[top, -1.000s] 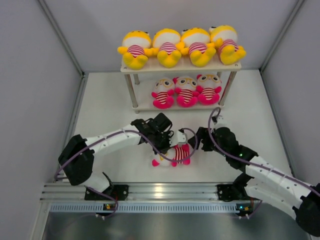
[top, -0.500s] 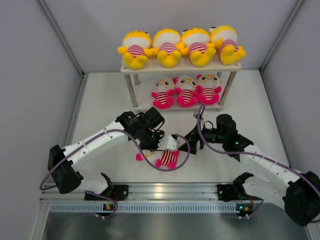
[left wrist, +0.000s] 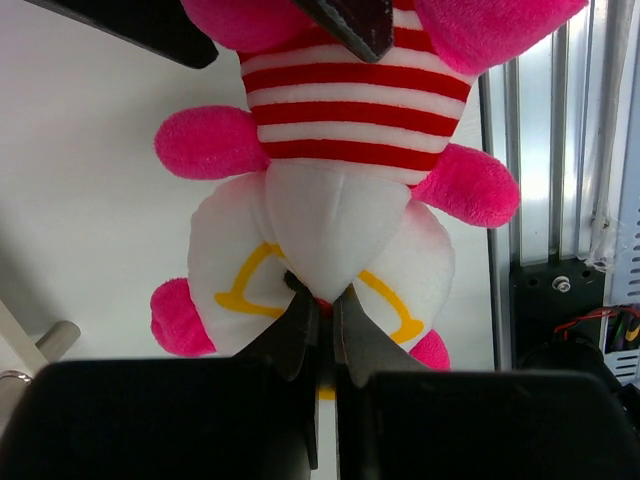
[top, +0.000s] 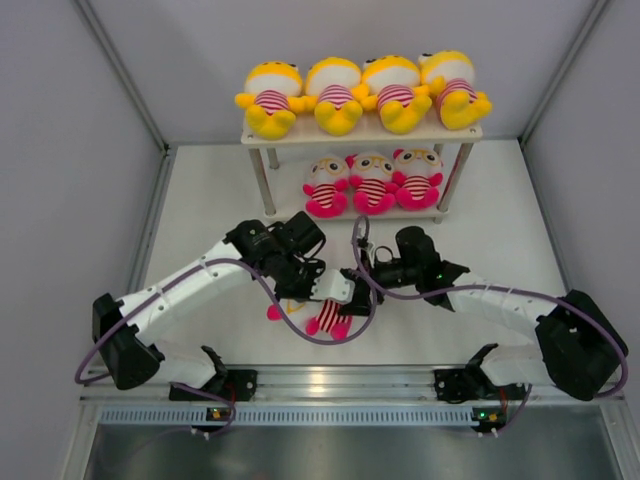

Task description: Place and organize the stuffed toys onto the shelf

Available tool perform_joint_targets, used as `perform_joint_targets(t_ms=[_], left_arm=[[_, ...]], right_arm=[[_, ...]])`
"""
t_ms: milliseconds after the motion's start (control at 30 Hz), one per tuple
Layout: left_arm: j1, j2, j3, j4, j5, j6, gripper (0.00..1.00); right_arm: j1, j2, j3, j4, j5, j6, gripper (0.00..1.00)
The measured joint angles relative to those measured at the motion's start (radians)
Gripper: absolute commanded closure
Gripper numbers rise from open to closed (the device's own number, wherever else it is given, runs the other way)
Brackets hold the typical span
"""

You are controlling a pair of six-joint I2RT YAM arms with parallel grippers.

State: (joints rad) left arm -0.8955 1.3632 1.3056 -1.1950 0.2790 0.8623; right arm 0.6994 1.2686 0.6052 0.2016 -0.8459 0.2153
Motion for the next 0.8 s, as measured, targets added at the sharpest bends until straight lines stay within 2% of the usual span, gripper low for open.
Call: perform_joint_targets(t_ms=[167,267,300,367,400,467,567,600,633,700,800], left_arm=[[0.004,-0.015,0.0,-0.008,-0.012,0.0,1.0],[0.006,-0.026,0.0,-0.014,-0.024,0.0,1.0],[0.01,-0.027,0.0,-0.019,-0.026,0.0,1.0],[0.015,-0.027,0.003,-0.027,-0.027,0.0,1.0],[0.019,-0.027,0.005,-0.031,-0.027,-0.001,1.0],[0.025,-0.027,0.008,-0.034,-0.03,-0.006,0.99],[0.03,-0.027,0.008,-0.027,-0.068,-0.027,0.9],[0.031,-0.03,0.004,-0.016,-0.092,-0.037,0.84],[0.031,-0.036,-0.006,0.002,-0.122,-0.05,0.72],[0.031,-0.05,-0.035,0.043,-0.197,-0.08,0.65],[0.031,-0.056,-0.067,0.092,-0.277,-0.129,0.49]], right_arm=[[0.059,0.024,-0.001,0.021,0.022,0.007,0.25],[0.097,0.027,-0.003,0.055,0.037,0.022,0.46],[0.11,0.032,-0.003,0.069,0.044,0.032,0.62],[0.133,0.043,-0.003,0.09,0.058,0.045,0.82],[0.145,0.049,-0.003,0.1,0.07,0.051,1.0],[0.166,0.051,-0.001,0.105,0.1,0.067,1.0],[0.177,0.05,0.009,0.098,0.158,0.077,1.0],[0.178,0.048,0.013,0.097,0.185,0.078,1.0],[0.178,0.045,0.014,0.096,0.212,0.082,1.0],[0.178,0.037,0.018,0.095,0.272,0.09,1.0],[0.179,0.02,0.018,0.093,0.359,0.11,1.0]])
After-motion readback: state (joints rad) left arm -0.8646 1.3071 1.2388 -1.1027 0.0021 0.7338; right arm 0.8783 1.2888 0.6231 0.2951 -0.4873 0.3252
